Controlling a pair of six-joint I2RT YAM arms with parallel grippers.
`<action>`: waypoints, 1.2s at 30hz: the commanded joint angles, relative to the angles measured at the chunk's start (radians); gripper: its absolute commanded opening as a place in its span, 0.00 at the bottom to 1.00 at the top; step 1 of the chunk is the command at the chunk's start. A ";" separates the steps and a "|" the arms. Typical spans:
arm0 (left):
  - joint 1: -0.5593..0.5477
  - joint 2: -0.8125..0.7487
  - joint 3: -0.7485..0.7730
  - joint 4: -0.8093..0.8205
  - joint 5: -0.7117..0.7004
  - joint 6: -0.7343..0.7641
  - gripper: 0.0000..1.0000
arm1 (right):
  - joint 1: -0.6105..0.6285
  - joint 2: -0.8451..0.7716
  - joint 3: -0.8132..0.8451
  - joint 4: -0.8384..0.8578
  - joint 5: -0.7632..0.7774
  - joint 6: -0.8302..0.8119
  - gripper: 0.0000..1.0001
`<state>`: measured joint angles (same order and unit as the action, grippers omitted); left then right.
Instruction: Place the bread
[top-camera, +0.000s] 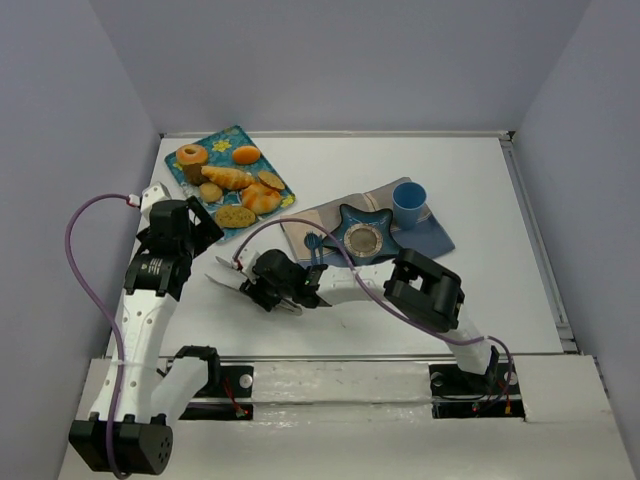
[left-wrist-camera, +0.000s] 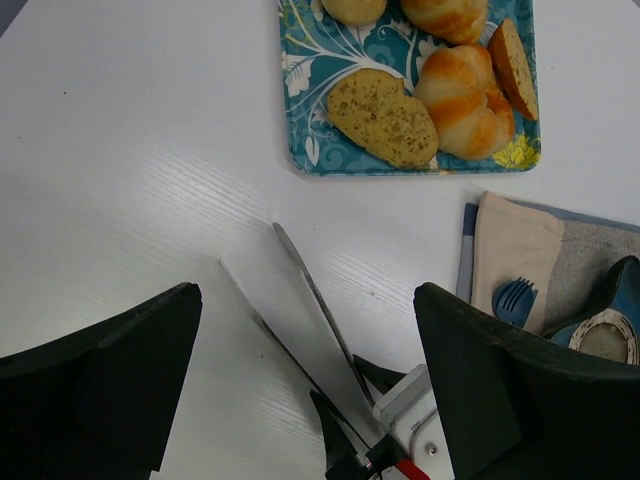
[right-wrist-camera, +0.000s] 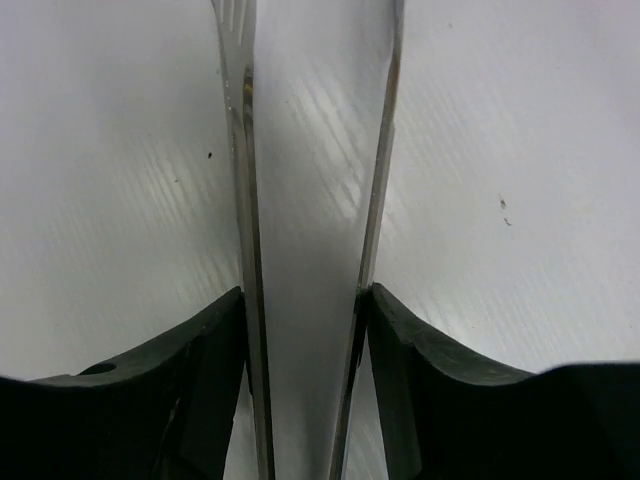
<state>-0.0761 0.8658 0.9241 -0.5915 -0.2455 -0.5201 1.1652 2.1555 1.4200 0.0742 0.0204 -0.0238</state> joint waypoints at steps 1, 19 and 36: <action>0.009 -0.027 -0.011 0.033 0.000 0.019 0.99 | -0.015 0.012 -0.044 -0.071 -0.011 0.059 0.50; 0.027 -0.051 -0.021 0.053 0.037 0.031 0.99 | -0.139 -0.431 -0.118 -0.050 0.078 0.136 0.31; 0.124 -0.042 -0.042 0.091 0.150 0.063 0.99 | -0.338 -0.186 0.200 -0.198 0.087 -0.119 0.46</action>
<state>0.0338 0.8272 0.8948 -0.5411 -0.1379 -0.4873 0.8497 1.9392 1.5116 -0.0994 0.0731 -0.0357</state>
